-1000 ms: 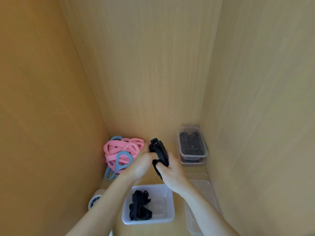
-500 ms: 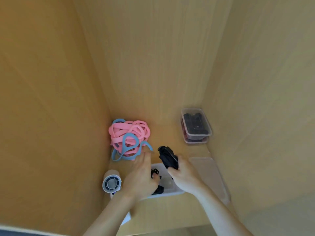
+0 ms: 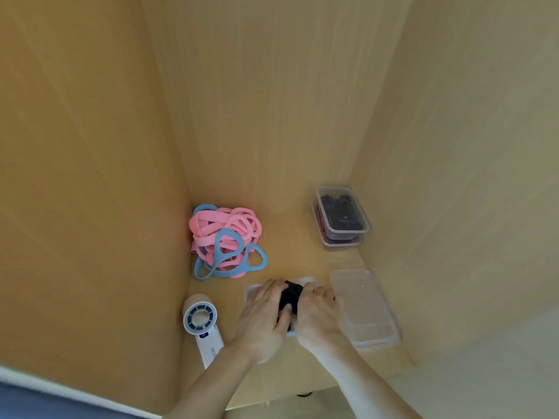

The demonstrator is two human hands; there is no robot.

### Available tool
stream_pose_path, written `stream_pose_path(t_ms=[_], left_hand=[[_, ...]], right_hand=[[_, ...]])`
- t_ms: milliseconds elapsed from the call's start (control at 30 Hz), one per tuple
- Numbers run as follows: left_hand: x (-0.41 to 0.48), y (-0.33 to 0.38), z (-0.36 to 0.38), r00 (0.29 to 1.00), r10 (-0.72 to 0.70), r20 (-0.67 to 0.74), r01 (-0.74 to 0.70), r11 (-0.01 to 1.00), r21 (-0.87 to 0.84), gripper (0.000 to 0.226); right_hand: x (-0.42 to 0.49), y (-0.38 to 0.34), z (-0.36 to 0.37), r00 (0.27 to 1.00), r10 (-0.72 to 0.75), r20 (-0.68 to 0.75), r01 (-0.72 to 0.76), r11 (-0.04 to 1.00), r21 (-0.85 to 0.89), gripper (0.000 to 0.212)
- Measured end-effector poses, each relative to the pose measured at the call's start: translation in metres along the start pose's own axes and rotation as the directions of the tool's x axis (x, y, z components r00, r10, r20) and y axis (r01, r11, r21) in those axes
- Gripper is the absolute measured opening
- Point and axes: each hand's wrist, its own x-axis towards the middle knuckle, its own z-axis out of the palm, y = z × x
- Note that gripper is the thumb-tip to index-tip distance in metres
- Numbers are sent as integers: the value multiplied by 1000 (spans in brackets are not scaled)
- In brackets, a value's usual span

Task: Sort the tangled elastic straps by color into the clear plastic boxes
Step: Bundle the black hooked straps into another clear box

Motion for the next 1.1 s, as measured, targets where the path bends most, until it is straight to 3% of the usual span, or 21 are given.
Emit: stream_pose_path(t_ms=[200,434,534,667,767,967,1100], left_hand=[[1,-12,12,999,-25,22,20,981,193,54],[-1,-19,19,998,-41,45,24,944,330,50],[0,-18,18,996,-66,52,46,946,321,47],[2,-15,17,996,-87,33,70,934,351,37],[2,-14,18,996,-93,4,85,923,374,34],[1,-12,17,996,-88,-21,89,922,376,39],[4,-11,17,995,-92,-24,95,930,355,37]], right_hand=[[1,0,9,998,-70,6,70,997,-29,43],[13,6,13,985,-160,71,161,987,-16,60],[16,14,14,970,-231,78,225,972,73,73],[12,28,6,956,-251,153,168,893,417,84],[4,42,5,961,-258,94,165,817,552,70],[-17,57,14,977,-205,-56,211,899,385,50],[-22,58,14,985,-168,-46,170,869,464,43]])
